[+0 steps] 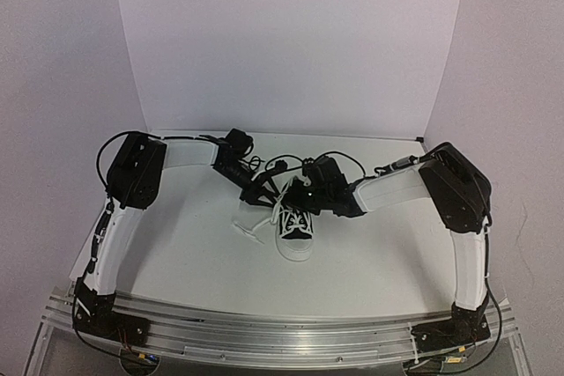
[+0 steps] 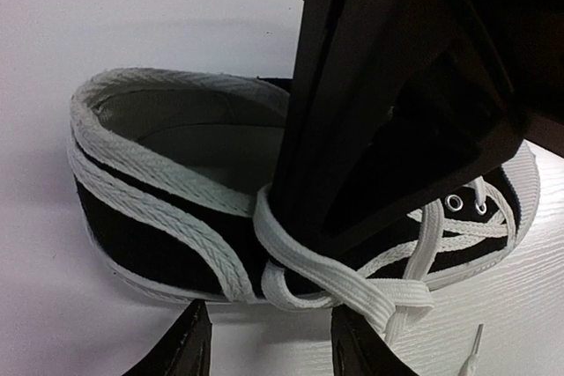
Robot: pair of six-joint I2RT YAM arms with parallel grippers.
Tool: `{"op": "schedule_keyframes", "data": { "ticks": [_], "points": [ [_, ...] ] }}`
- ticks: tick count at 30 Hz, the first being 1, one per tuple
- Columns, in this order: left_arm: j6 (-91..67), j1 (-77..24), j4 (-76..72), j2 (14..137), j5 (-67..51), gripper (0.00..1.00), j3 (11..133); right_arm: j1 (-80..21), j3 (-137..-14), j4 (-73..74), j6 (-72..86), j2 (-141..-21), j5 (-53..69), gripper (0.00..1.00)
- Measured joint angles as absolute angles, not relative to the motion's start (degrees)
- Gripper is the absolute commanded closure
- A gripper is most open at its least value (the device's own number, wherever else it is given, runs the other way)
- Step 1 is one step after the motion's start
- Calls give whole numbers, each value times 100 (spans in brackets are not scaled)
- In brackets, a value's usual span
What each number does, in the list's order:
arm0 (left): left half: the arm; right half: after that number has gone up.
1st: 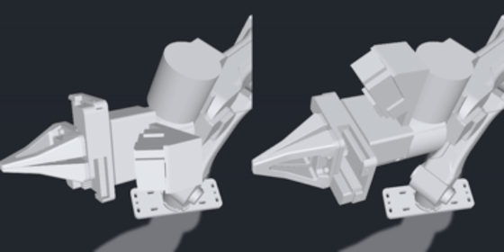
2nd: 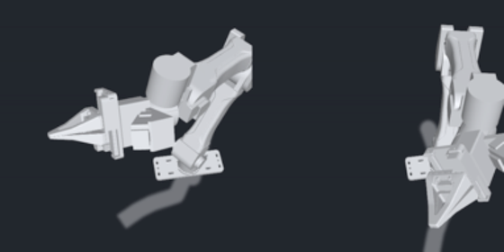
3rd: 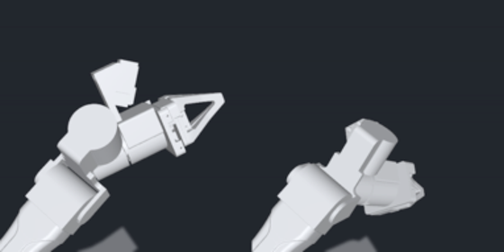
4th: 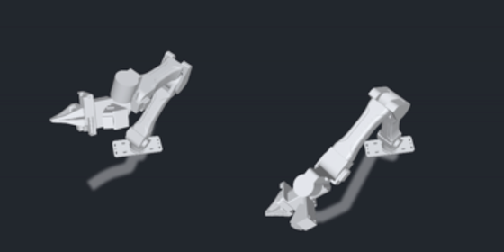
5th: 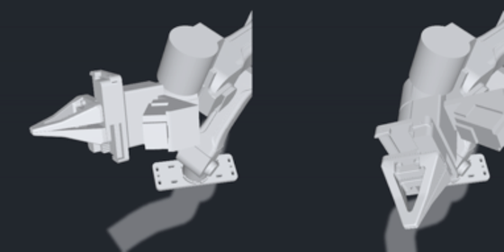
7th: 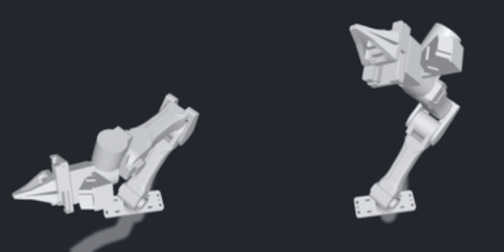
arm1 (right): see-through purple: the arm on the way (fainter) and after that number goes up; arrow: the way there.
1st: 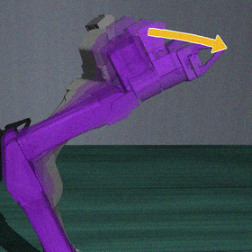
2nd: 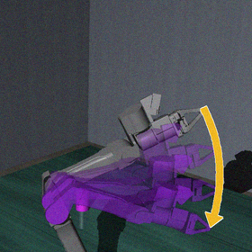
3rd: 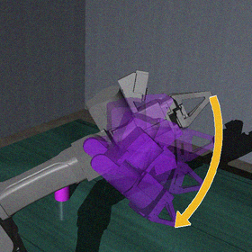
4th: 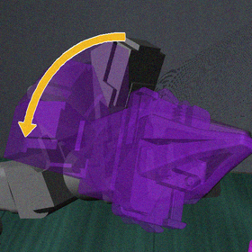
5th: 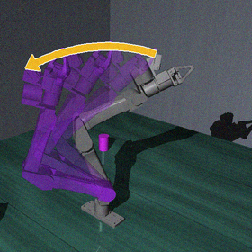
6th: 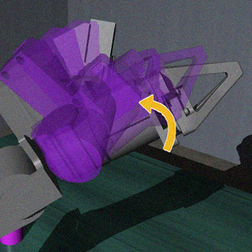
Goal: Tie the shoes
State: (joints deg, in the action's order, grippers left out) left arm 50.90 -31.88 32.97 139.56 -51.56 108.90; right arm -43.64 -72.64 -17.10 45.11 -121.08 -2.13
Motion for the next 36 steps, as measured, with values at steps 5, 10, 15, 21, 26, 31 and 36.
{"op": "schedule_keyframes", "data": {
  "ticks": [5, 10, 15, 21, 26, 31, 36],
  "points": [
    [5269, -3192, 3372, 13802, -5278, 51, 10671, -4364, -7322, -1669, 4412, -12129, -121, 100],
    [5249, -3319, 3088, 13513, -5008, 51, 10348, -4351, -7561, -1652, 4239, -12296, 237, 100],
    [5301, -3401, 2799, 13368, -4559, 66, 10256, -4334, -7641, -1645, 4134, -12383, 544, 100],
    [5577, -3399, 2761, 13305, -4277, 74, 10153, -4276, -7670, -1682, 4160, -12430, 646, 100],
    [5723, -3382, 2801, 13305, -4182, 88, 10143, -4278, -7671, -1710, 4156, -12433, 681, 100],
    [5690, -3371, 2950, 13305, -4096, 100, 10145, -4272, -7671, -1712, 4148, -12433, 735, 100],
    [5649, -3376, 3030, 13305, -3966, 100, 10180, -4278, -7671, -1713, 4104, -12433, 810, 70]
  ]
}}
